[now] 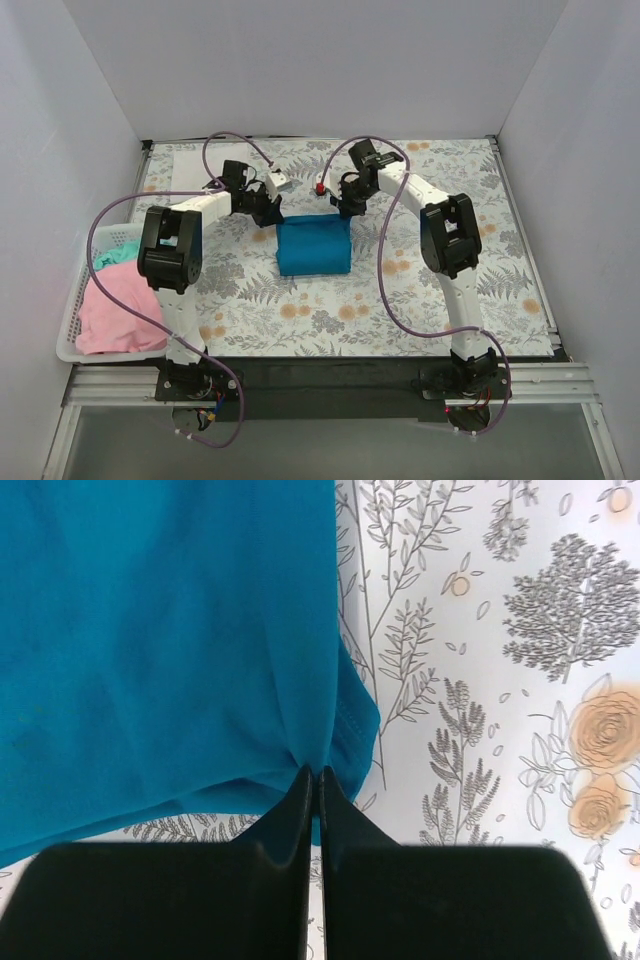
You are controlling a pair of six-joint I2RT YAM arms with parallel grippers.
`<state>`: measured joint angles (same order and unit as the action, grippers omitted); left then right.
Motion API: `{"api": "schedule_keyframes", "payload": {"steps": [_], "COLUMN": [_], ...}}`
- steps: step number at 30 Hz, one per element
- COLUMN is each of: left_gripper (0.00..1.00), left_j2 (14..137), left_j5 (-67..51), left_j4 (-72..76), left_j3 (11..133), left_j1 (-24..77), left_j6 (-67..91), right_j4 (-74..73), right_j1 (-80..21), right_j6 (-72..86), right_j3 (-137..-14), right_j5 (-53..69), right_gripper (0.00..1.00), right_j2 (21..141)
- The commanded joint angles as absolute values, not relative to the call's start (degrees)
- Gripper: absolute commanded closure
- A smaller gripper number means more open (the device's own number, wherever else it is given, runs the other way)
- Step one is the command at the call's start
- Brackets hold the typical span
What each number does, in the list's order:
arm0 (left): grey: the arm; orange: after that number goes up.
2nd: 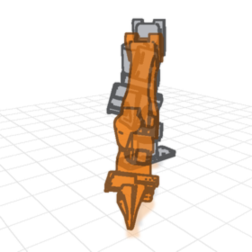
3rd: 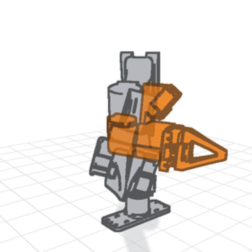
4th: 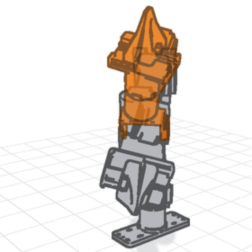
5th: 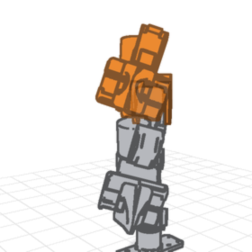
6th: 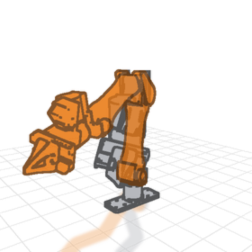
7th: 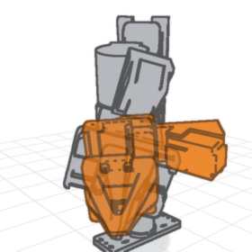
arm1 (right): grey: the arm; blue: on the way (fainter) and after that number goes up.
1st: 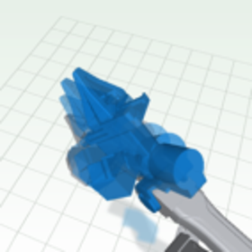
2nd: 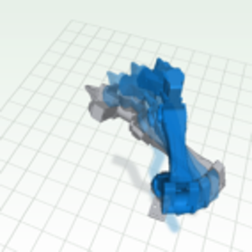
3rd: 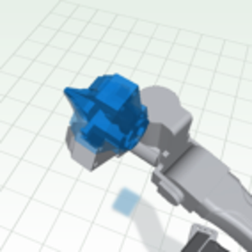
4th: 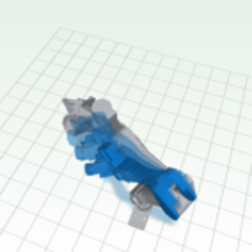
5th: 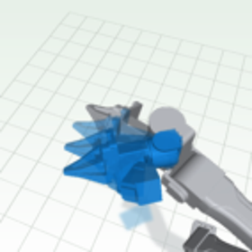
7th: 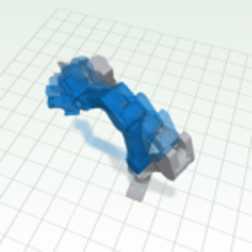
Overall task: Fold and stack the t-shirts
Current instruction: Fold the tshirt
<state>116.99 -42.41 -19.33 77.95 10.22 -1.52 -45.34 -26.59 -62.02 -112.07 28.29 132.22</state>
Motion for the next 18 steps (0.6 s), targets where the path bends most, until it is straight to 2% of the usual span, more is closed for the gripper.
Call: {"api": "schedule_keyframes", "payload": {"steps": [1,6,14,16,17,18], "left_gripper": [1.00,1.00,1.00,1.00,0.98,0.86], "left_j2": [110.1,109.6,114.5,115.5,116.2,116.8], "left_j5": [-42.8,-40.9,-37.4,-35.6,-34.6,-33.9], "left_j4": [-17.1,-17.1,-14.5,-13.6,-12.7,-12.4], "left_j3": [76.9,77.4,78.7,79.0,79.4,80.1], "left_j1": [9.4,9.4,8.9,8.8,8.7,8.8], "left_j6": [-0.6,-0.5,-0.4,1.0,1.7,2.4], "right_j4": [-43.7,-43.4,-39.9,-39.1,-38.5,-37.7], "right_j1": [-26.0,-26.2,-26.0,-26.0,-26.1,-26.0], "right_j6": [-61.0,-60.7,-59.5,-59.2,-58.0,-57.2], "right_j3": [-112.9,-112.7,-113.8,-113.9,-114.1,-114.3], "right_j5": [29.3,29.5,27.1,26.5,25.9,24.9], "right_gripper": [0.99,0.99,0.98,0.90,0.80,0.75], "right_j2": [127.2,125.2,128.8,129.9,130.3,130.3]}}
